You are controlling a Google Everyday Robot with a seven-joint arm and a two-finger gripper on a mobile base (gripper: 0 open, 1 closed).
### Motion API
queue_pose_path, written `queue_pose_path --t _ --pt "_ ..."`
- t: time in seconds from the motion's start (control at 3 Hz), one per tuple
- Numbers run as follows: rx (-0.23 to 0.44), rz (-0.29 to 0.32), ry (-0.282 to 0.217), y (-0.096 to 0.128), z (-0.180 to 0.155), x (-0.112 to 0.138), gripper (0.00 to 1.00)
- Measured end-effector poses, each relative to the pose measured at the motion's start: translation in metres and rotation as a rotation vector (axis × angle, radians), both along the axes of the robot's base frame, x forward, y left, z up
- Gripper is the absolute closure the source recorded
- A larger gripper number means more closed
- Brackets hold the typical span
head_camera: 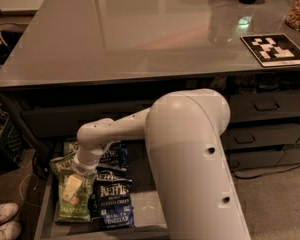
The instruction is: Pick green jalapeno chip bag from middle drawer and place on counter
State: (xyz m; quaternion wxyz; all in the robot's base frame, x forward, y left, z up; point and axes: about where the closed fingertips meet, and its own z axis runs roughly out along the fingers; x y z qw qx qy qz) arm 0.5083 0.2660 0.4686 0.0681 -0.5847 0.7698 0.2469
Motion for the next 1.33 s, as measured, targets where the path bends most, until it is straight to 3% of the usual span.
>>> queue_pose_path --t 0.67,1.33 --pt "-0.003 0.025 0.035 0.01 -0.011 0.002 0.08" --pt "-0.016 0.019 0.066 0.006 -0.022 0.003 0.1"
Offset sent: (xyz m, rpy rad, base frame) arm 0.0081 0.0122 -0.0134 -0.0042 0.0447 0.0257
